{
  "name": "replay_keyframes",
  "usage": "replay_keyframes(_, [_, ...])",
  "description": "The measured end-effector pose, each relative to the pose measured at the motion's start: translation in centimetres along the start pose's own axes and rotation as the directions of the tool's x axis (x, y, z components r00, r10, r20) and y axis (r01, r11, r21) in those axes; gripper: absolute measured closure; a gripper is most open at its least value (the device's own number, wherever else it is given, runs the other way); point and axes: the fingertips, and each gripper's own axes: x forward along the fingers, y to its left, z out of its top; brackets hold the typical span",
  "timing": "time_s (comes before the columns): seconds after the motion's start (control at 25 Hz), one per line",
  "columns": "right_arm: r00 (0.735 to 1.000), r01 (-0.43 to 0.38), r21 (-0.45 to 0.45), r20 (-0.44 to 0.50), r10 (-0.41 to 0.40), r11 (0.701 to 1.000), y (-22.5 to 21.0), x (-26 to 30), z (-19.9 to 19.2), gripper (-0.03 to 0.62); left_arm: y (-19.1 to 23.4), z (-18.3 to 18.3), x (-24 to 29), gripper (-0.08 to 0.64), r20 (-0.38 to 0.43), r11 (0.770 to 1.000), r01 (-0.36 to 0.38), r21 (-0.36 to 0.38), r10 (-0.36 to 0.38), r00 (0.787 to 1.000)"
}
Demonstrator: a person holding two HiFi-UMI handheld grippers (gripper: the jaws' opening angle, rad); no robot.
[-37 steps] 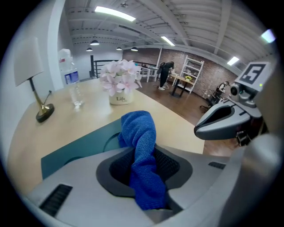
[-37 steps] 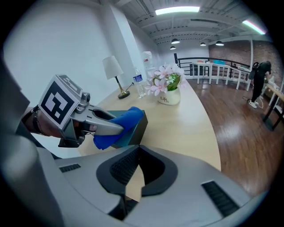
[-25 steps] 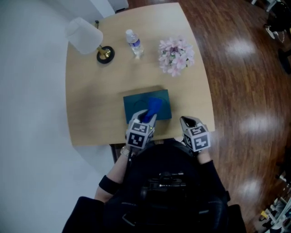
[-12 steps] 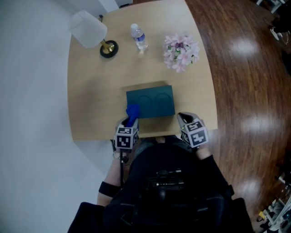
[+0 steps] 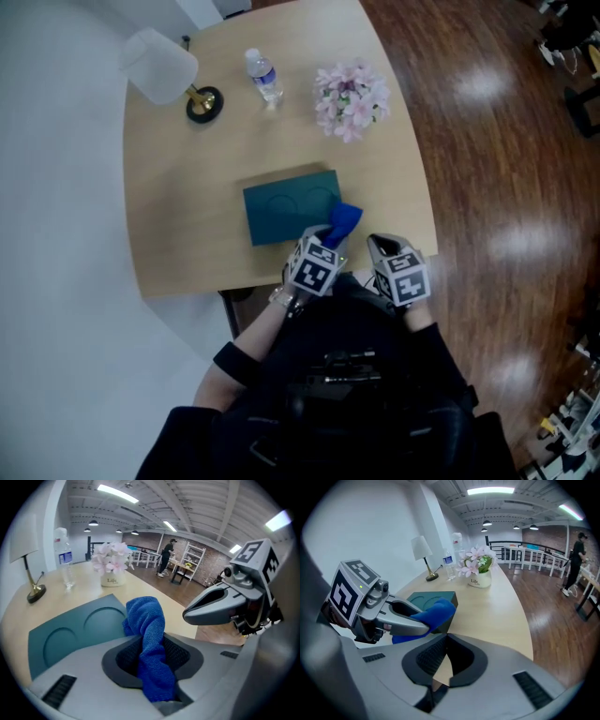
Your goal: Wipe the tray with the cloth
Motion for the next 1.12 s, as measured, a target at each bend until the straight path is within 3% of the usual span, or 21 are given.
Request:
replay_keyframes(0.24, [0.999,0.051,0.020,0.008,-0.051,0.999,-1.2,-1.3,0.2,0.584,-2.2,2.0,3.0,0.439,-0.008,0.996,0.077,0.045,-0.077,0.997])
replay_keyframes(0.4, [0.996,0.079,0.028,0.033,-0.080,0.997,-1.8,-1.5,1.5,0.584,-1.3,3.4,1.0,0.439,0.058,0.995,0.102,0.000,-0.102,0.993])
replay_keyframes(0.48, [0.997,0.063,0.014,0.046,-0.064,0.998,-1.2,-1.1,2.5,0.584,0.4,3.8,-2.4,0.439,0.122,0.996,0.084,-0.027,-0.080,0.989])
replay_keyframes(0.6, [0.999,-0.010,-0.043,0.051,0.012,0.999,1.3,0.2,3.9,0.584,5.1,2.3,-8.4,0.439,0.182,0.996,-0.025,-0.090,0.041,0.982])
replay_keyframes(0.72, [0.997,-0.066,-0.109,0.026,0.070,0.992,4.1,2.3,5.0,0.584,11.1,-1.9,-13.0,0.439,0.172,0.964,-0.160,-0.211,0.198,0.965])
replay_keyframes(0.84, [0.996,-0.090,-0.157,0.000,0.091,0.984,6.0,4.0,6.1,0.584,15.5,-6.2,-15.3,0.439,0.123,0.916,-0.231,-0.329,0.284,0.951])
replay_keyframes(0.96, [0.996,-0.093,-0.175,-0.025,0.090,0.980,7.1,5.2,6.6,0.584,17.8,-8.2,-15.9,0.439,0.108,0.888,-0.248,-0.388,0.311,0.944])
replay_keyframes(1.12, [0.995,-0.091,-0.207,-0.069,0.078,0.974,8.0,6.5,6.4,0.584,21.7,-8.4,-14.4,0.439,0.132,0.846,-0.216,-0.487,0.316,0.940])
